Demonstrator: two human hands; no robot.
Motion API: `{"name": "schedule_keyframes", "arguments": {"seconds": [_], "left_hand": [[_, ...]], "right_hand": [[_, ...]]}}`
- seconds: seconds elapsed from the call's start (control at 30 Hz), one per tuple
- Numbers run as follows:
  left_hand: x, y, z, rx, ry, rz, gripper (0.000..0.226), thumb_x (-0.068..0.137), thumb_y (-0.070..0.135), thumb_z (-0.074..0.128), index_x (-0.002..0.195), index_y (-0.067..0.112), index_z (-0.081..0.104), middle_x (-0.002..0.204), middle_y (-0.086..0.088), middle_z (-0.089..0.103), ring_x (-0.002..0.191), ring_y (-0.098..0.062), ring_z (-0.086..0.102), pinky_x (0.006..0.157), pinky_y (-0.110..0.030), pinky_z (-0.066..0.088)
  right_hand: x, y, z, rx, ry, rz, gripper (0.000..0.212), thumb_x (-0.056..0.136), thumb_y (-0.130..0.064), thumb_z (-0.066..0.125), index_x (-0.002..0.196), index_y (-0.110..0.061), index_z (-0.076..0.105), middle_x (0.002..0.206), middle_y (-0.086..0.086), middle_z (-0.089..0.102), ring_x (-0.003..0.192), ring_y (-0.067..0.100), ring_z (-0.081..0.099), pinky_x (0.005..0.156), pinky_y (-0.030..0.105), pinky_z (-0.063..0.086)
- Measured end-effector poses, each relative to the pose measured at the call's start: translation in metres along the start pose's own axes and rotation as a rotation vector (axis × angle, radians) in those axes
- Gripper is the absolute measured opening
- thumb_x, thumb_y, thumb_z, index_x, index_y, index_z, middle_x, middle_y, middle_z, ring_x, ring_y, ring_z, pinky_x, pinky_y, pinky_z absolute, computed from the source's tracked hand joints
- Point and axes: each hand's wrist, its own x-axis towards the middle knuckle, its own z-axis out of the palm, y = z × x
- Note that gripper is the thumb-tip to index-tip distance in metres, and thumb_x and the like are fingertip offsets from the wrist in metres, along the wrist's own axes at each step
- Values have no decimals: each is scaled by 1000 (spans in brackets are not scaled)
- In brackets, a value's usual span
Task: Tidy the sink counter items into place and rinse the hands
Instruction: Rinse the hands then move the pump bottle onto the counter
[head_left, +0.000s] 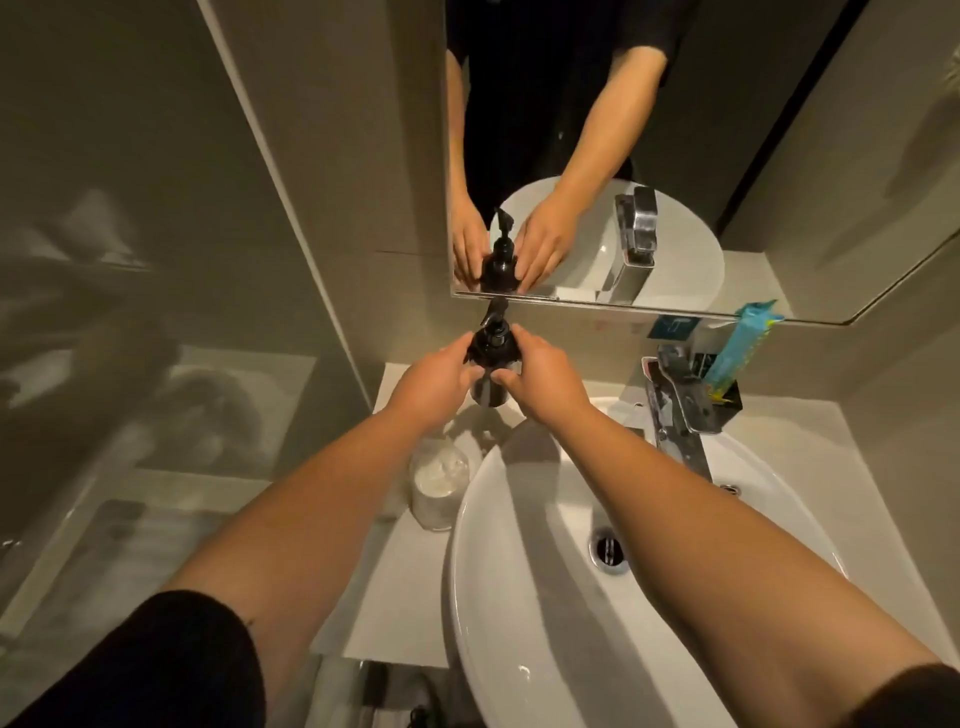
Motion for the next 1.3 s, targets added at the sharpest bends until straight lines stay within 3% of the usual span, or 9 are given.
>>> {"name": "schedule_keyframes", "arguments": {"seconds": [0.23, 0.47, 0.83, 1.13, 1.3], "left_hand": [[35, -30, 26, 42, -110, 16, 44, 98, 30, 46, 141, 27, 36, 119, -9, 64, 100, -30, 60, 81, -40, 49], [57, -49, 43, 22, -121, 49, 46, 98, 28, 47, 142, 26, 36, 122, -9, 63, 103, -30, 60, 79, -36, 46], [63, -53, 55, -1, -146, 61, 48, 98, 26, 47, 144, 23, 34, 126, -9, 61, 107, -31, 58, 84, -40, 49], [63, -52, 56, 8, -161, 50, 51, 98, 27, 47, 146, 21, 31, 130, -10, 59, 109, -30, 57, 87, -41, 49], [62, -50, 52, 95, -143, 56, 54, 99, 29, 45, 149, 17, 26, 140, -14, 49, 115, -33, 54, 90, -42, 47]], "right_hand": [[20, 28, 29, 4, -10, 85, 39, 83, -21, 69, 119, -18, 54, 114, 6, 67, 102, 27, 62, 81, 35, 49], [36, 43, 48, 21, 13, 123, 39, 82, -21, 69, 118, -20, 54, 113, 6, 67, 100, 27, 62, 80, 37, 52], [35, 54, 58, 29, 66, 160, 45, 80, -22, 69, 122, -21, 53, 113, 6, 66, 99, 27, 62, 79, 38, 52], [33, 56, 57, 66, 74, 165, 49, 82, -23, 69, 128, -20, 51, 118, 5, 65, 106, 25, 60, 85, 36, 51], [32, 53, 55, 77, 61, 182, 63, 83, -21, 70, 139, -16, 41, 130, 8, 60, 117, 26, 58, 94, 38, 49]]}}
